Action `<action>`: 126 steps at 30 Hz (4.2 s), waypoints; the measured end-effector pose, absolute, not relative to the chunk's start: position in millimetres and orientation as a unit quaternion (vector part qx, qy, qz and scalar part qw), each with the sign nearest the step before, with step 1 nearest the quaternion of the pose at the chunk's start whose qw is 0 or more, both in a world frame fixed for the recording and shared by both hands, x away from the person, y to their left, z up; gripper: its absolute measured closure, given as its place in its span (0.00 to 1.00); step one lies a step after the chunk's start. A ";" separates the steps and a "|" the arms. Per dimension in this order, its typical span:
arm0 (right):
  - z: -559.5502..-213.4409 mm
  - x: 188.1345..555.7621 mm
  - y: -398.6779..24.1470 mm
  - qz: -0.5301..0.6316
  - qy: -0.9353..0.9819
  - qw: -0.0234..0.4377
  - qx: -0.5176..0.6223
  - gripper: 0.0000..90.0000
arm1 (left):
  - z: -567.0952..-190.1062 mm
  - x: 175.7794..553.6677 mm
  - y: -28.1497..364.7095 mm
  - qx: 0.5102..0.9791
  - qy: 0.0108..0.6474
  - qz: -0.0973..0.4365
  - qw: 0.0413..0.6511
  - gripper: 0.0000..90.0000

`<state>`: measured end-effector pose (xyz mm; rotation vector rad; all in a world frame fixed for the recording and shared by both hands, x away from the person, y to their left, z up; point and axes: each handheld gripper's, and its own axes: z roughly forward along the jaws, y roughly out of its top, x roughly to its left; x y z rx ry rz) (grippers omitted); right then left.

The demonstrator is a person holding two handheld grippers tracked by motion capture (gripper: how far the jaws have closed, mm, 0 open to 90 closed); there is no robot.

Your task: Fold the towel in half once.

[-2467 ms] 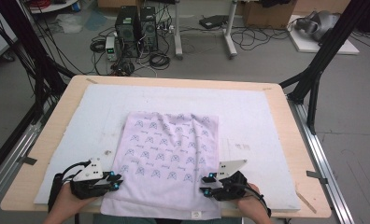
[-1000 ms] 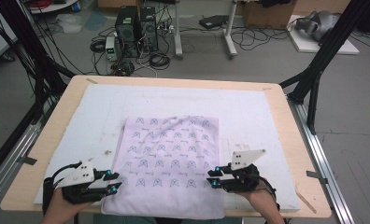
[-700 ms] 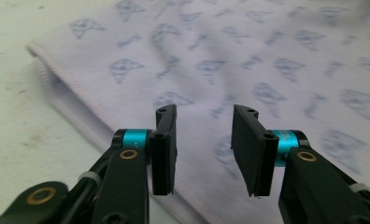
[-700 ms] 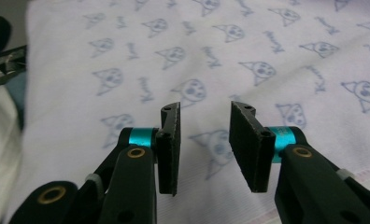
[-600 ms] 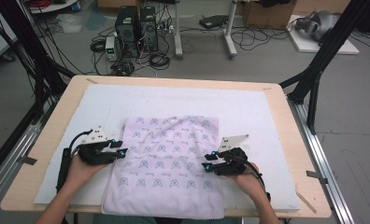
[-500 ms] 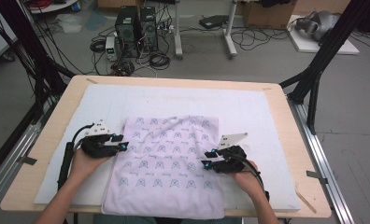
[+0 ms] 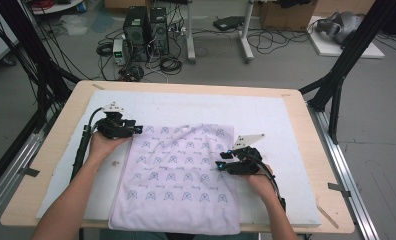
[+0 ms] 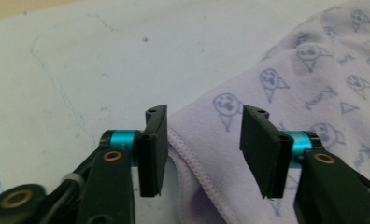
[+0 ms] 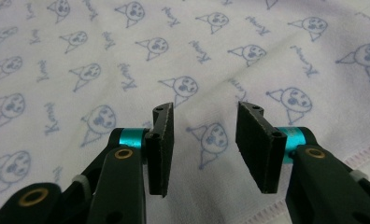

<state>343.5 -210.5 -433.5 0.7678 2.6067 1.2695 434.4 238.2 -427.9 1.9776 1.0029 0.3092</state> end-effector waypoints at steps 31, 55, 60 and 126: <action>-433.6 345.9 -210.6 0.420 0.868 0.066 0.258 0.60 | -437.8 430.5 231.9 0.813 0.404 0.136 0.398 0.67; -429.8 341.9 -215.6 0.418 0.867 0.073 0.262 0.58 | -410.4 348.6 220.8 0.857 0.268 0.103 0.427 0.77; -432.7 342.5 -213.0 0.408 0.871 0.071 0.264 0.57 | -392.3 359.2 218.4 0.837 0.275 0.126 0.457 0.77; -441.7 462.9 -238.6 0.378 0.836 0.084 0.389 0.84 | -448.0 445.6 239.8 0.768 0.465 0.170 0.406 0.92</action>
